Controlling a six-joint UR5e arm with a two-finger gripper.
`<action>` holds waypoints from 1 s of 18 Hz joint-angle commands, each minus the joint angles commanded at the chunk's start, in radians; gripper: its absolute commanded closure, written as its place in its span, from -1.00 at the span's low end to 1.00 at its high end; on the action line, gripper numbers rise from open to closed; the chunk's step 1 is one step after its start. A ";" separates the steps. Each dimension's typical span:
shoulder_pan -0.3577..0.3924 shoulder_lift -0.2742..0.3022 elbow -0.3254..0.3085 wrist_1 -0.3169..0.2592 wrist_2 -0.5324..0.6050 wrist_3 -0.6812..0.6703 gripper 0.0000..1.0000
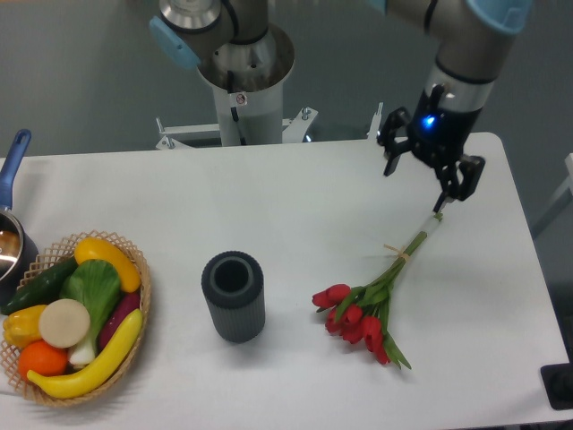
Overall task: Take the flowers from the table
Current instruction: 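Move the open gripper over the stems of the red tulip bouquet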
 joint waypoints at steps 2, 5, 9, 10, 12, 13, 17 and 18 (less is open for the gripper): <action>-0.020 -0.014 -0.015 0.034 -0.002 -0.038 -1.00; -0.040 -0.040 -0.046 0.118 -0.002 -0.092 -1.00; -0.045 -0.092 -0.065 0.189 0.003 -0.115 -1.00; -0.045 -0.104 -0.066 0.210 0.003 -0.111 -1.00; -0.057 -0.124 -0.086 0.247 0.006 -0.115 -1.00; -0.060 -0.132 -0.100 0.273 0.005 -0.115 -1.00; -0.060 -0.190 -0.107 0.299 0.003 -0.118 -1.00; -0.058 -0.196 -0.107 0.299 0.003 -0.118 -1.00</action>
